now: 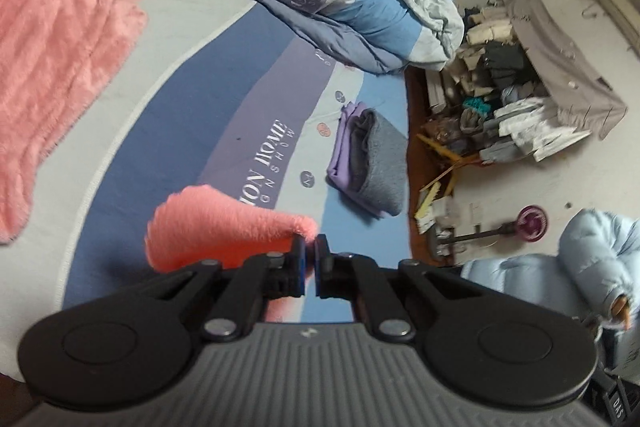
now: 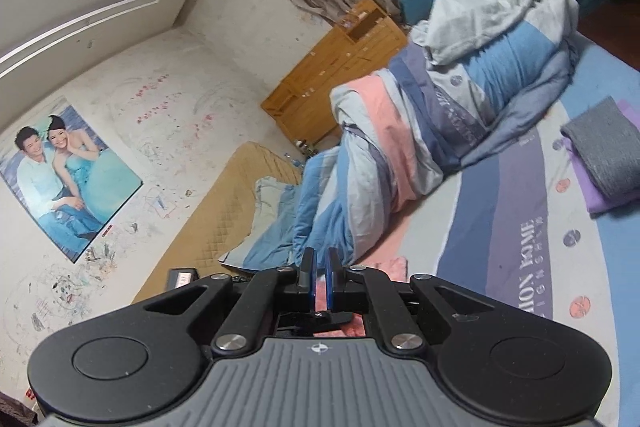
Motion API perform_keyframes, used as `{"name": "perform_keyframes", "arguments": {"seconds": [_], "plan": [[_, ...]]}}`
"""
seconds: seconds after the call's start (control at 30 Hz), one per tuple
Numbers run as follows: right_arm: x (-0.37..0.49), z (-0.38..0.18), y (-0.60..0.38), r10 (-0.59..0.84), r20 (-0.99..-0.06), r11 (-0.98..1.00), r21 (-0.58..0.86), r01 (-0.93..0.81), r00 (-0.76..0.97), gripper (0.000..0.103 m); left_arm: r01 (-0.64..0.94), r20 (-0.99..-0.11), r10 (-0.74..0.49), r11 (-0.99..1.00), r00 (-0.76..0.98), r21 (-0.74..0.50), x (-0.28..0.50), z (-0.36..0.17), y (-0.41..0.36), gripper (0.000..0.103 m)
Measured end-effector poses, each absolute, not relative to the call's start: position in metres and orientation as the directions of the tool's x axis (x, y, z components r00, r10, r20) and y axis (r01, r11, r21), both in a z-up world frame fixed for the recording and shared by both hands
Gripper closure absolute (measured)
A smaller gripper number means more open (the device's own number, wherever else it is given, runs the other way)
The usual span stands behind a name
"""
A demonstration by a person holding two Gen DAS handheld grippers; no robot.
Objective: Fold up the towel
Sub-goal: 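Lift the salmon cloth with both tools and shake it out in the air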
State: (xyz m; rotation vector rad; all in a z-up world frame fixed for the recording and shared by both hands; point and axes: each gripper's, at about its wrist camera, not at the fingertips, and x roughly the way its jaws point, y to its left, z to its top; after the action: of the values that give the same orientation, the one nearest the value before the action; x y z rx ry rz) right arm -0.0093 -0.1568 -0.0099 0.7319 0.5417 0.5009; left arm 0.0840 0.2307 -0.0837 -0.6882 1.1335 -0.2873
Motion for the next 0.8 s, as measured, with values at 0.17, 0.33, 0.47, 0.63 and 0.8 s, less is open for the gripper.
{"name": "perform_keyframes", "arguments": {"seconds": [0.17, 0.33, 0.47, 0.63, 0.8], "plan": [[-0.008, -0.028, -0.155, 0.591, -0.337, 0.658, 0.726, -0.197, 0.733, 0.096, -0.069, -0.749, -0.503, 0.809, 0.432, -0.583, 0.075, -0.061, 0.226, 0.100], [-0.004, -0.041, -0.153, 0.575, -0.390, 0.694, 0.698, -0.177, 0.719, 0.096, 0.034, -0.747, -0.460, 0.861, 0.480, -0.508, 0.070, -0.028, 0.214, 0.100], [-0.001, -0.044, -0.149, 0.548, -0.439, 0.751, 0.633, -0.188, 0.712, 0.095, 0.125, -0.749, -0.453, 0.883, 0.483, -0.453, 0.066, 0.003, 0.208, 0.099], [0.002, -0.048, -0.144, 0.536, -0.476, 0.790, 0.575, -0.213, 0.698, 0.093, 0.249, -0.765, -0.399, 0.916, 0.506, -0.313, 0.060, 0.045, 0.193, 0.099], [0.001, -0.058, -0.144, 0.540, -0.491, 0.791, 0.574, -0.213, 0.683, 0.093, 0.348, -0.747, -0.332, 0.926, 0.576, -0.144, 0.046, 0.091, 0.174, 0.099]]}}
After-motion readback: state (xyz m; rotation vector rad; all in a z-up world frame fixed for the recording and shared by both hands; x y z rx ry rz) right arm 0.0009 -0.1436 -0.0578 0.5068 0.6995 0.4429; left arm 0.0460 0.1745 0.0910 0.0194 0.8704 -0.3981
